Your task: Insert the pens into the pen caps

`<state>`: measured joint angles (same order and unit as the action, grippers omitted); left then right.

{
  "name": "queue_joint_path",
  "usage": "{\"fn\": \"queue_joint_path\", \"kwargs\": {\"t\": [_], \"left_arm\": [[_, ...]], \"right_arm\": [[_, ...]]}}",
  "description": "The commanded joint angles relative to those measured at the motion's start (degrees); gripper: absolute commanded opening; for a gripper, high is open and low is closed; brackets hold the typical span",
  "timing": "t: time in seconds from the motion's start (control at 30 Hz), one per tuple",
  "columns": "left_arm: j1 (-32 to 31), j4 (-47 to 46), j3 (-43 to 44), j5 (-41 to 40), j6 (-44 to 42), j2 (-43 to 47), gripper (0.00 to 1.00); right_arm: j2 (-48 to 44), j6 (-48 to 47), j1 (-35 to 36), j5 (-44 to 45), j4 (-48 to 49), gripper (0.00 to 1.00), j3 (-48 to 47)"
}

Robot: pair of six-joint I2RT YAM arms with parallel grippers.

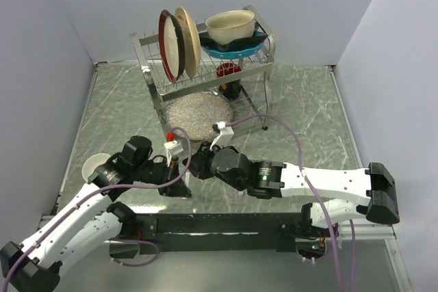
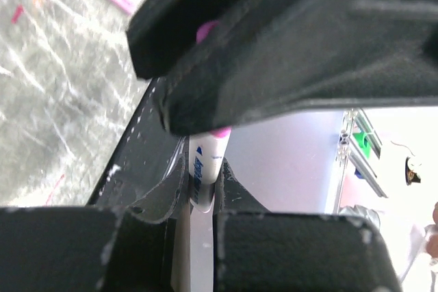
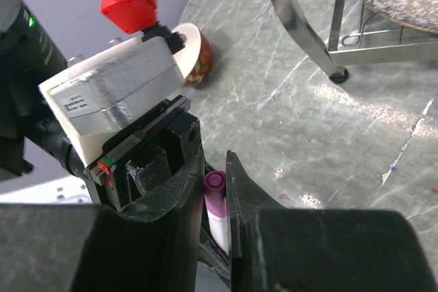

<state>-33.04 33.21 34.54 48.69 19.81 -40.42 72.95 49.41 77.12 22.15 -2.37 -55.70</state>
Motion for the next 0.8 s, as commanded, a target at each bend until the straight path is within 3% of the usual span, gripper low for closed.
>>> {"fn": "queue_joint_path", "kwargs": {"t": [0.0, 0.03, 0.07, 0.23, 0.4, 0.43, 0.63, 0.77], "left_arm": [[5.0, -26.1, 7.5, -12.4, 6.0, 1.0, 0.01], [5.0, -25.8, 7.4, -13.1, 6.4, 1.0, 0.01], [5.0, -25.2, 7.3, -12.9, 6.6, 1.0, 0.01], [4.9, -23.5, 6.3, -16.8, 10.1, 1.8, 0.01], [2.8, -22.9, 2.6, -23.9, 17.0, 2.0, 0.01], [1.8, -23.0, 1.8, -25.2, 18.1, 1.9, 0.01], [-11.8, -24.4, -2.3, -39.0, 25.8, -0.5, 0.01], [-22.1, -24.4, -2.8, -48.1, 31.8, -5.9, 0.01]], "right_arm": [[-1.6, 7.1, 9.8, -16.9, -14.9, 0.03, -1.1], [-2.7, 7.5, 9.7, -15.3, -15.2, 0.08, -1.4], [-3.4, 8.9, 9.8, -13.6, -16.0, 0.22, -2.2], [-10.6, 12.4, 9.8, -5.0, -17.5, 0.52, 0.1], [-18.9, 14.8, 9.7, 0.9, -20.4, 0.63, 3.4], [-20.0, 15.8, 9.7, 1.6, -20.9, 0.7, 4.7], [-28.2, 19.6, 9.7, 8.6, -26.8, 0.89, 8.0], [-31.5, 22.7, 9.7, 11.9, -32.0, 0.92, 8.7]]}}
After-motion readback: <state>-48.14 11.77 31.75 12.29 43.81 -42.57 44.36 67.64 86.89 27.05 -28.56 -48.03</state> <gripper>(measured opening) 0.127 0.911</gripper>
